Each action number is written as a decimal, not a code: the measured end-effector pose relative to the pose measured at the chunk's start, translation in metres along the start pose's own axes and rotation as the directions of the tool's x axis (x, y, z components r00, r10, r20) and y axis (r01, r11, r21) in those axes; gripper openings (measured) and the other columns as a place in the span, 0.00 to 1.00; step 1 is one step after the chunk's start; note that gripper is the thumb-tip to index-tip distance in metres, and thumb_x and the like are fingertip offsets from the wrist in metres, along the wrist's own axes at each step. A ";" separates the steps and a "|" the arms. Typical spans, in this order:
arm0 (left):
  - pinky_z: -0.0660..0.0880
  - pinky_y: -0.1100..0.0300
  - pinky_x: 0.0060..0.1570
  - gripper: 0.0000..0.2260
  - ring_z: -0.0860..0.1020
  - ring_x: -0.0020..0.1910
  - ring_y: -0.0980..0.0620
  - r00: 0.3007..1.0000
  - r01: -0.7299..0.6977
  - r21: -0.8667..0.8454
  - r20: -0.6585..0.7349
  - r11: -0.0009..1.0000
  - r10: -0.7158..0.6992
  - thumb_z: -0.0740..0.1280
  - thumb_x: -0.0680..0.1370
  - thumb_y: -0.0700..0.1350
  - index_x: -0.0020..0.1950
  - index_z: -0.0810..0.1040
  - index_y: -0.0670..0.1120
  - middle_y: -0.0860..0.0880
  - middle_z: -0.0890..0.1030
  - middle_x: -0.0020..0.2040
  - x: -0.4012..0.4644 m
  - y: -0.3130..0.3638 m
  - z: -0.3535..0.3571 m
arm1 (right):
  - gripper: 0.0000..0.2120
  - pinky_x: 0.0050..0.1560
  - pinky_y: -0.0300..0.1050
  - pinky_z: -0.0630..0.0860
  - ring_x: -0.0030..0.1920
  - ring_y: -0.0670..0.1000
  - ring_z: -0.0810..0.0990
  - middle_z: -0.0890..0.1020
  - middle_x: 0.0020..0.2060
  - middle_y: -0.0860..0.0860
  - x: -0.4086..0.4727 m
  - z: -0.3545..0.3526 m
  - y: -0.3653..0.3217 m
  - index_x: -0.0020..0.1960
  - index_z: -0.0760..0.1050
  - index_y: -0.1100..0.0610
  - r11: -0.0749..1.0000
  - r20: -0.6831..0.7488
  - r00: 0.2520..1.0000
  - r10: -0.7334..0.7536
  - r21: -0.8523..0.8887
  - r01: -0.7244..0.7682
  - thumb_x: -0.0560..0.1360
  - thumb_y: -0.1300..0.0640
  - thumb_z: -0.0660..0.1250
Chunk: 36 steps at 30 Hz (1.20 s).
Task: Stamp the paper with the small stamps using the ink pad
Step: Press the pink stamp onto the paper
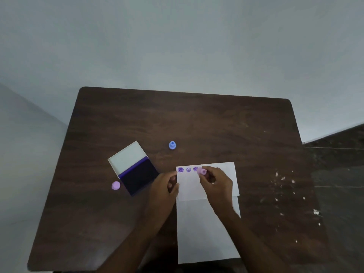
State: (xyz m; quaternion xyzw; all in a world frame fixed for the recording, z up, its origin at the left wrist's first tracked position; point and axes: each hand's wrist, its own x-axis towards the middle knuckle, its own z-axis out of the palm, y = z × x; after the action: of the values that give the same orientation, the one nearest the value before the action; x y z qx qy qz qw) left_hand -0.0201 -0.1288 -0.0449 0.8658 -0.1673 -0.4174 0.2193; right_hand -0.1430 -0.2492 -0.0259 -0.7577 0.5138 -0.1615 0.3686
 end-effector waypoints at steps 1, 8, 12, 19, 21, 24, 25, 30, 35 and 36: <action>0.66 0.55 0.66 0.24 0.72 0.65 0.50 1.000 -0.013 0.013 -0.027 1.000 0.013 0.67 0.76 0.55 0.69 0.68 0.50 0.49 0.71 0.69 0.001 0.004 0.006 | 0.10 0.42 0.28 0.73 0.40 0.43 0.79 0.84 0.46 0.47 0.005 0.000 0.003 0.50 0.81 0.52 1.000 0.015 0.999 0.028 0.005 -0.028 0.73 0.48 0.70; 0.66 0.59 0.60 0.30 0.71 0.63 0.51 0.914 -0.291 0.307 -0.190 0.906 0.358 0.65 0.72 0.66 0.71 0.65 0.55 0.52 0.72 0.68 0.006 0.021 0.026 | 0.11 0.38 0.25 0.67 0.37 0.41 0.75 0.84 0.48 0.48 0.026 0.007 0.027 0.49 0.77 0.49 0.989 0.137 0.980 0.147 0.000 -0.149 0.73 0.44 0.68; 0.62 0.54 0.68 0.32 0.64 0.70 0.50 0.869 -0.373 0.472 -0.124 0.799 0.479 0.62 0.72 0.67 0.73 0.61 0.58 0.54 0.64 0.74 0.014 0.035 0.031 | 0.11 0.39 0.24 0.65 0.37 0.43 0.74 0.83 0.49 0.49 0.031 0.010 0.034 0.51 0.77 0.50 0.985 0.158 0.973 0.167 0.009 -0.171 0.73 0.44 0.68; 0.59 0.52 0.69 0.34 0.63 0.70 0.50 0.913 -0.288 0.561 -0.082 0.776 0.399 0.61 0.72 0.69 0.74 0.59 0.57 0.54 0.65 0.74 0.028 0.035 0.040 | 0.15 0.49 0.35 0.70 0.43 0.45 0.73 0.82 0.53 0.50 0.030 0.020 0.047 0.55 0.76 0.51 0.975 0.193 0.956 0.220 -0.031 -0.218 0.73 0.43 0.67; 0.60 0.52 0.68 0.34 0.63 0.70 0.49 0.912 -0.294 0.551 -0.082 0.781 0.401 0.62 0.72 0.68 0.74 0.60 0.57 0.54 0.66 0.74 0.030 0.031 0.041 | 0.16 0.46 0.33 0.68 0.42 0.44 0.73 0.82 0.53 0.50 0.028 0.022 0.048 0.54 0.76 0.51 0.973 0.172 0.958 0.229 -0.032 -0.227 0.72 0.43 0.67; 0.61 0.50 0.68 0.33 0.65 0.69 0.48 0.901 -0.319 0.529 -0.088 0.787 0.424 0.64 0.72 0.66 0.73 0.63 0.56 0.53 0.68 0.72 0.031 0.028 0.040 | 0.16 0.45 0.32 0.67 0.40 0.43 0.72 0.83 0.52 0.50 0.026 0.025 0.049 0.54 0.77 0.51 0.975 0.145 0.964 0.224 -0.045 -0.219 0.72 0.42 0.67; 0.61 0.49 0.67 0.32 0.66 0.68 0.48 0.899 -0.318 0.537 -0.090 0.781 0.428 0.65 0.72 0.66 0.73 0.64 0.56 0.53 0.69 0.72 0.031 0.028 0.040 | 0.16 0.45 0.31 0.67 0.39 0.43 0.71 0.83 0.52 0.50 0.026 0.027 0.050 0.54 0.77 0.51 0.974 0.145 0.964 0.225 -0.052 -0.219 0.72 0.42 0.67; 0.60 0.48 0.68 0.30 0.65 0.68 0.48 0.897 -0.306 0.580 -0.090 0.755 0.432 0.65 0.72 0.65 0.72 0.65 0.58 0.55 0.68 0.72 0.031 0.031 0.040 | 0.18 0.48 0.35 0.68 0.42 0.44 0.72 0.82 0.54 0.49 0.027 0.030 0.052 0.55 0.76 0.49 0.956 0.192 0.937 0.292 -0.074 -0.283 0.72 0.40 0.65; 0.61 0.47 0.67 0.30 0.66 0.68 0.48 0.901 -0.277 0.599 -0.110 0.751 0.419 0.67 0.71 0.64 0.71 0.67 0.58 0.54 0.69 0.72 0.028 0.036 0.041 | 0.16 0.44 0.29 0.65 0.37 0.41 0.71 0.82 0.52 0.48 0.029 0.028 0.049 0.54 0.76 0.49 0.970 0.165 0.956 0.242 -0.070 -0.234 0.72 0.41 0.67; 0.62 0.47 0.66 0.30 0.67 0.68 0.47 0.901 -0.276 0.597 -0.113 0.754 0.419 0.68 0.71 0.63 0.70 0.68 0.58 0.54 0.70 0.71 0.028 0.037 0.042 | 0.16 0.46 0.31 0.67 0.38 0.42 0.71 0.82 0.53 0.48 0.030 0.028 0.050 0.54 0.77 0.49 0.970 0.172 0.955 0.241 -0.077 -0.231 0.72 0.41 0.67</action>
State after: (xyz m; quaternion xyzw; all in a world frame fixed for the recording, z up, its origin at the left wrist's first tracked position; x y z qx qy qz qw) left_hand -0.0405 -0.1832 -0.0670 0.8882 -0.4148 -0.1925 0.0447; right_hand -0.1457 -0.2749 -0.0850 -0.7124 0.5694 -0.0328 0.4089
